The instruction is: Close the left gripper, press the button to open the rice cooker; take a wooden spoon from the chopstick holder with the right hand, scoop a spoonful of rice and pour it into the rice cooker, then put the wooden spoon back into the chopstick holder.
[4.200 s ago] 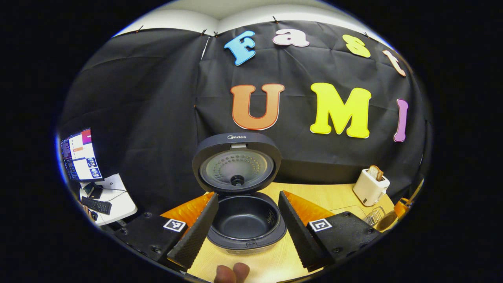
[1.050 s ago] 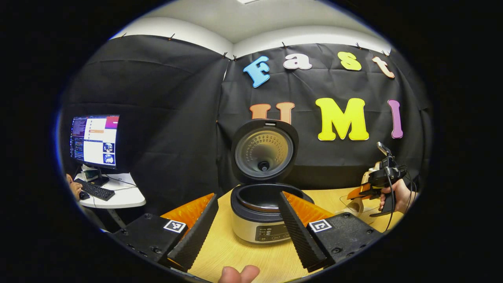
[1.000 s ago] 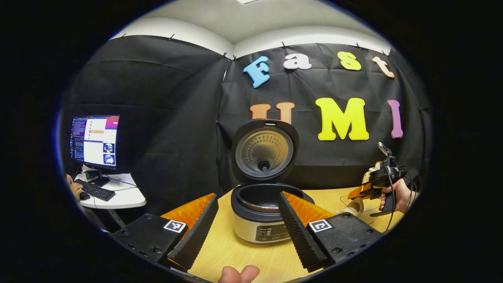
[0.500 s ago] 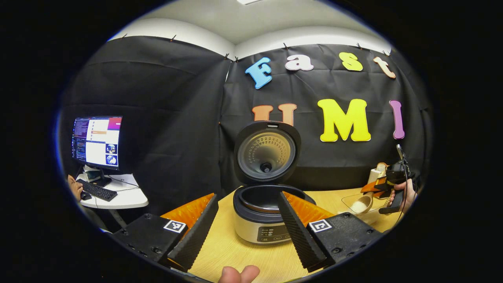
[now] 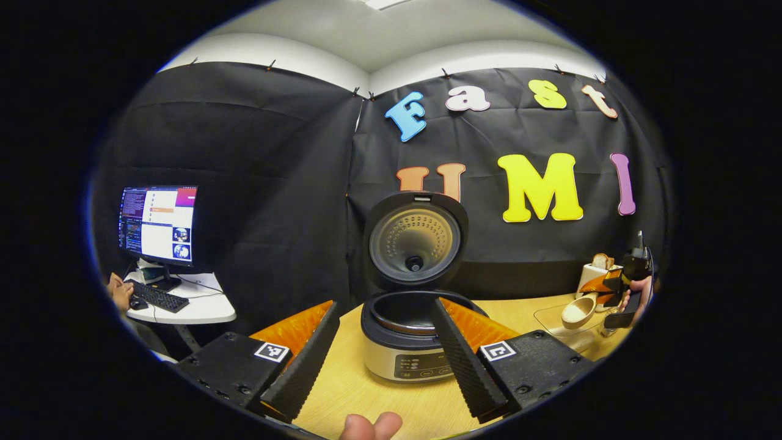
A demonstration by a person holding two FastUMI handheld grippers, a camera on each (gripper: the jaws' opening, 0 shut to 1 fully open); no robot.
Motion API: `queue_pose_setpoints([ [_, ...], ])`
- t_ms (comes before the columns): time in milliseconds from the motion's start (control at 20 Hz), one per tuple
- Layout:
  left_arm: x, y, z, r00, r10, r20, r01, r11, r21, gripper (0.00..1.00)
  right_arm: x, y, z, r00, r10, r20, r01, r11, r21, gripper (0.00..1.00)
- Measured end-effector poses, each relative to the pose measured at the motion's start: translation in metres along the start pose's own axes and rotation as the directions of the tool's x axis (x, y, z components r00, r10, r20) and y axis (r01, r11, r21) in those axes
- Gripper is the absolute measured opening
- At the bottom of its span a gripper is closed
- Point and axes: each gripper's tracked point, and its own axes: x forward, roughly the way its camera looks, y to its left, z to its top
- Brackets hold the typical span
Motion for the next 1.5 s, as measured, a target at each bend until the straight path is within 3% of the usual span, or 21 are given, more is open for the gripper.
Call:
queue_pose_setpoints([
  [300,-0.002,0.005,-0.012,0.999,0.029,-0.033,-0.029,1.0,-0.007,0.98,-0.009,0.01,-0.001,0.999,0.038,-0.014,-0.036,0.994,0.104,0.01],
  [600,-0.004,0.006,-0.008,0.999,0.025,-0.022,-0.024,1.0,0.003,0.97,-0.005,0.026,-0.007,0.996,0.084,-0.031,-0.08,0.99,0.112,0.01],
  [900,-0.006,0.016,-0.004,0.999,0.035,-0.018,-0.035,0.999,0.0,0.98,0.0,0.079,-0.03,0.985,0.156,-0.073,-0.148,0.983,0.109,0.0],
  [1350,-0.01,0.069,0.005,0.989,0.149,-0.001,-0.149,0.987,0.053,0.97,0.052,0.171,-0.108,0.967,0.207,-0.149,-0.205,0.978,0.032,0.0],
  [1500,-0.009,0.07,0.005,0.99,0.144,0.003,-0.144,0.986,0.08,0.97,0.076,0.193,-0.147,0.96,0.198,-0.199,-0.209,0.977,-0.033,0.0],
])
